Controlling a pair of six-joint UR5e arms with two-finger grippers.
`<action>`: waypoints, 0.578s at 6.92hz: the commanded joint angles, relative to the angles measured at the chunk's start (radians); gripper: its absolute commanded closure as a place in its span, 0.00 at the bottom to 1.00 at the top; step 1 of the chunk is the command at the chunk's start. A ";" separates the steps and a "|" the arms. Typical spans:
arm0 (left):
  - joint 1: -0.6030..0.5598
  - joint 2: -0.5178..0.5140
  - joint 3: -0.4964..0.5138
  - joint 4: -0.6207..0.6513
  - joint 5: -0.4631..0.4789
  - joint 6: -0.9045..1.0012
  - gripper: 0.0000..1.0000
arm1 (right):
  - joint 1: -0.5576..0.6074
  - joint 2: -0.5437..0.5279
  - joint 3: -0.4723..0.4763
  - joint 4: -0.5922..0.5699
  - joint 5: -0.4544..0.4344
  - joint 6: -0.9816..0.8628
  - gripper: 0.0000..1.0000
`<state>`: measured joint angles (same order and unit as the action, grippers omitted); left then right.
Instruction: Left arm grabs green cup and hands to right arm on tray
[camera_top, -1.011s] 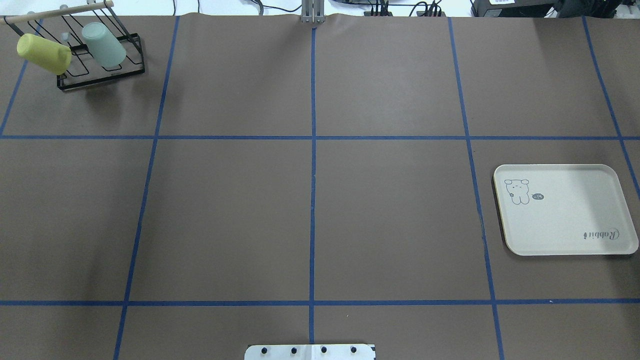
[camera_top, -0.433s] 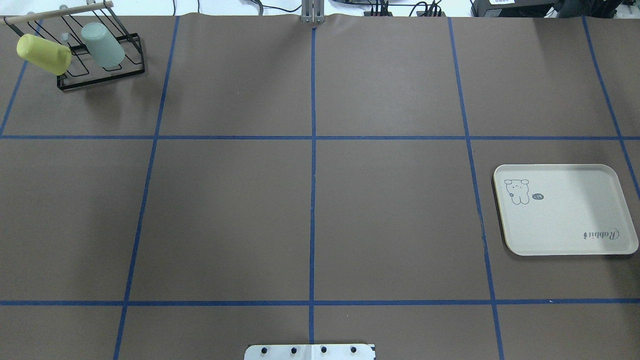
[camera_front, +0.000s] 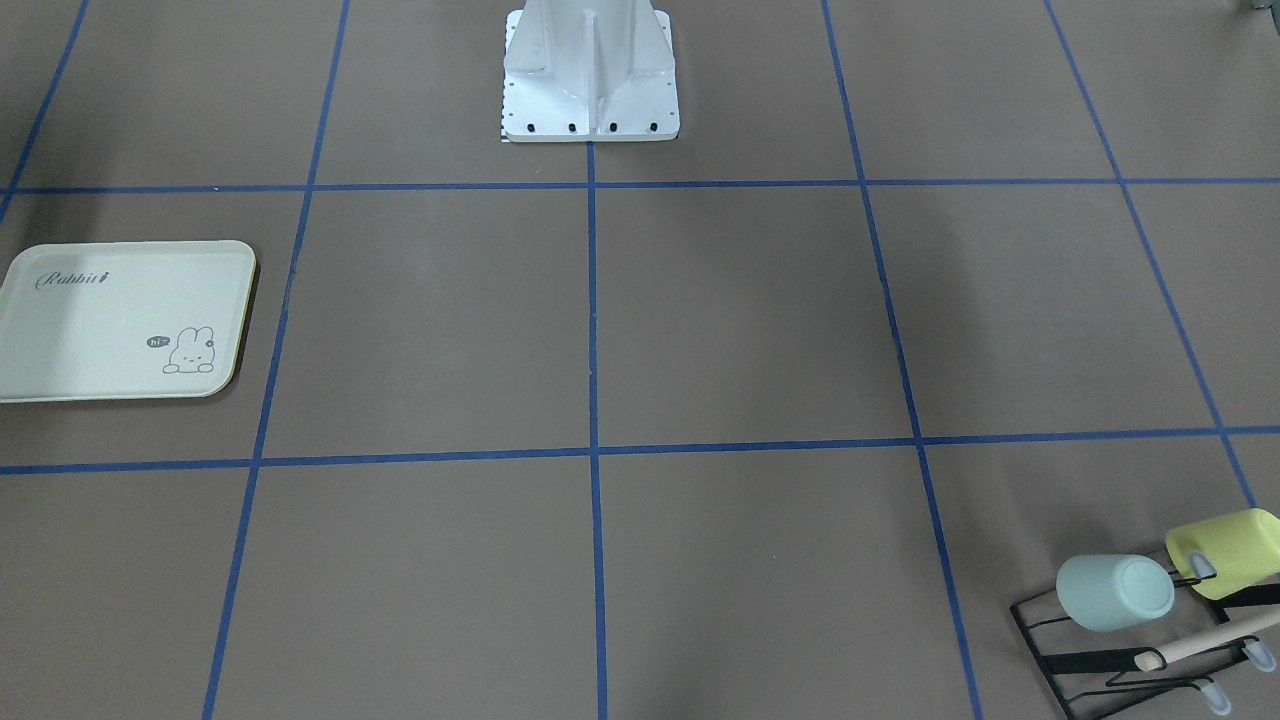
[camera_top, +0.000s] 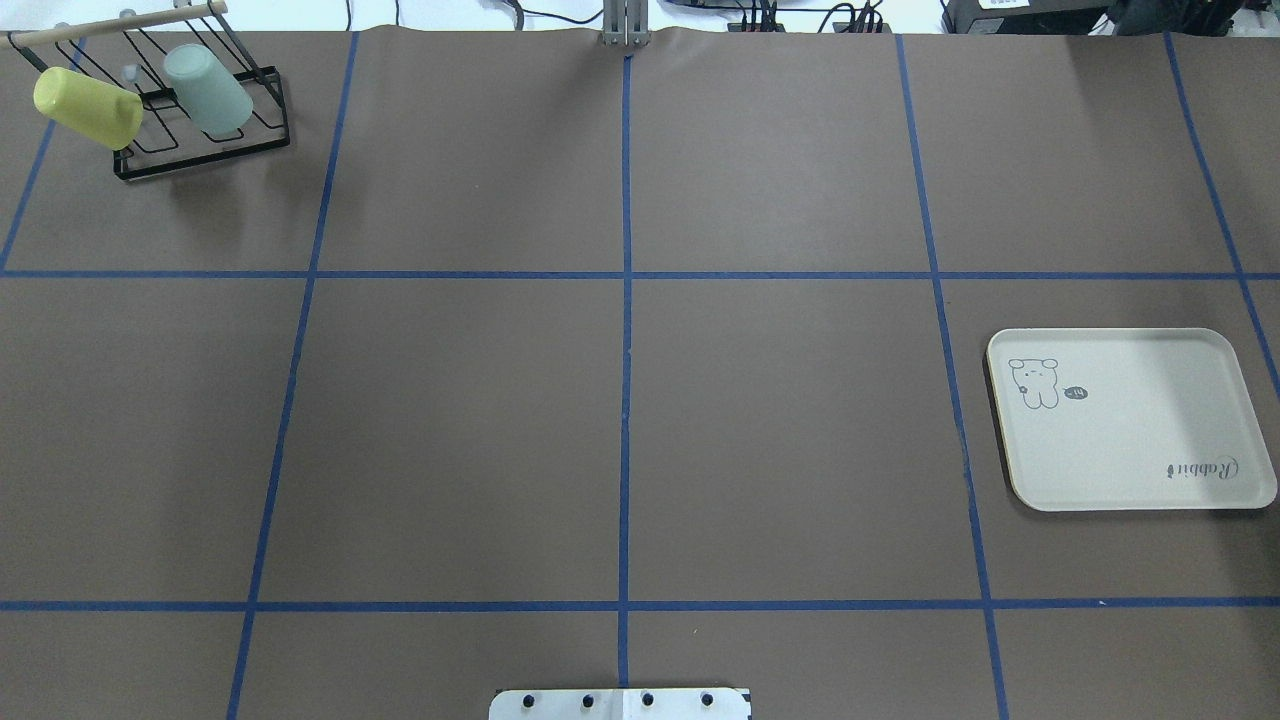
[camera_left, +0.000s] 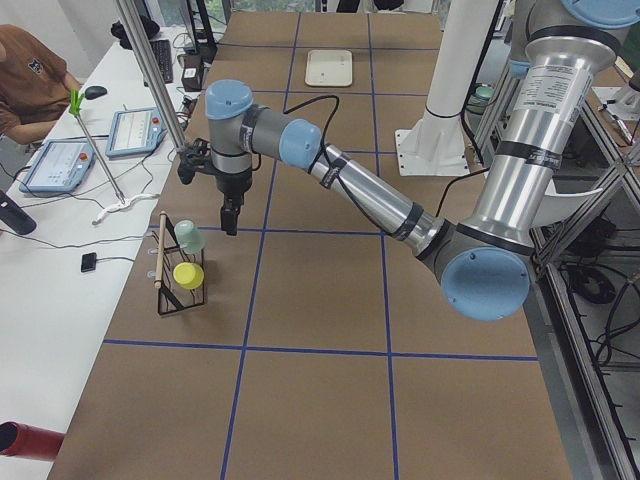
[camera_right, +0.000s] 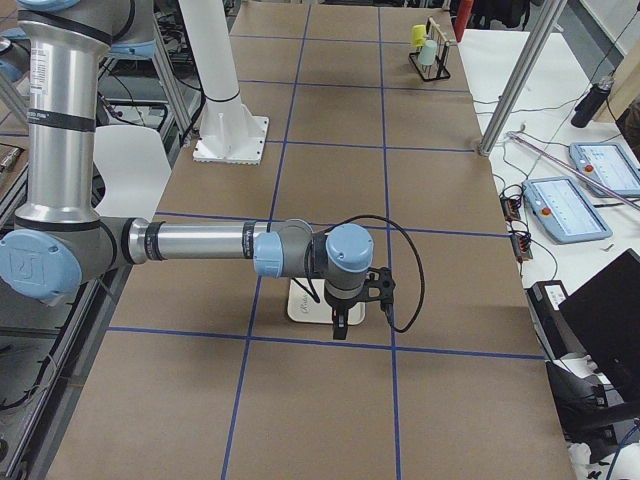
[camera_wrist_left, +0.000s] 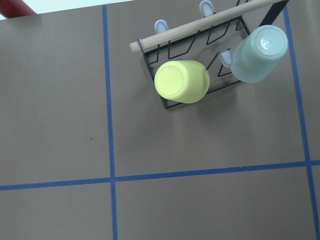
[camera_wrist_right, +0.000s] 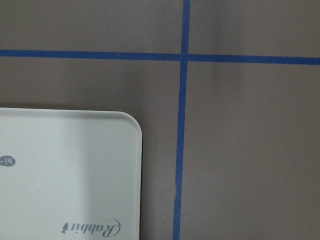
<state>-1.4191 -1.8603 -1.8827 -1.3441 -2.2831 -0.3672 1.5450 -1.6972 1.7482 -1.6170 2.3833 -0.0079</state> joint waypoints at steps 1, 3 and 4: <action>0.104 -0.007 0.043 -0.264 0.002 -0.191 0.00 | 0.001 0.002 -0.001 0.000 0.000 0.000 0.00; 0.152 0.016 0.057 -0.476 0.127 -0.431 0.00 | 0.001 0.005 0.002 0.002 0.002 -0.001 0.00; 0.207 0.026 0.059 -0.565 0.251 -0.599 0.00 | 0.001 0.005 0.007 0.002 0.001 -0.001 0.00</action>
<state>-1.2655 -1.8462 -1.8283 -1.7902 -2.1603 -0.7886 1.5463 -1.6927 1.7507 -1.6155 2.3848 -0.0090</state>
